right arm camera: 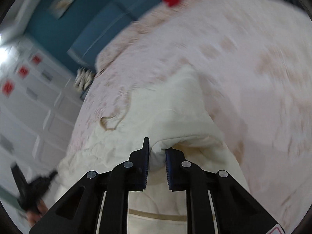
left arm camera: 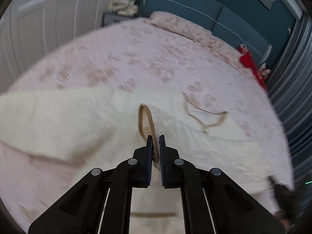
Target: Fold large clothes
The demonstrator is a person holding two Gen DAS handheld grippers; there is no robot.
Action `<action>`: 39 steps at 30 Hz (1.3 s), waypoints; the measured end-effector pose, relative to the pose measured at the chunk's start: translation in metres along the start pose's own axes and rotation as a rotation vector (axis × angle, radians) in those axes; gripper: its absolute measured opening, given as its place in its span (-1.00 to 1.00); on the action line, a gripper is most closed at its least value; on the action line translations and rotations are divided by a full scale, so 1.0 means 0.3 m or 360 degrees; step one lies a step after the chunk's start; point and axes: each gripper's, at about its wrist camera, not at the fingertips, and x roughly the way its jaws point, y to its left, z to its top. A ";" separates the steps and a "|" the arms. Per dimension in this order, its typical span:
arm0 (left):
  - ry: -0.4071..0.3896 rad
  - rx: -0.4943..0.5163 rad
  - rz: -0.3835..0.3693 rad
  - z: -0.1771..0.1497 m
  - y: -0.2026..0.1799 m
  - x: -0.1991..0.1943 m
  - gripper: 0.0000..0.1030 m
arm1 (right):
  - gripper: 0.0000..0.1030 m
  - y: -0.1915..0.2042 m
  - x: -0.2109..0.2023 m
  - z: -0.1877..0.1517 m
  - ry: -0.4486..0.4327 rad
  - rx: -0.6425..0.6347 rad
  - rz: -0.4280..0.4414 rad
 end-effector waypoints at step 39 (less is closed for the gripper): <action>0.0134 0.0426 0.0110 -0.224 -0.268 0.169 -0.19 | -0.85 0.345 0.174 -0.271 0.0249 -0.0722 -0.0364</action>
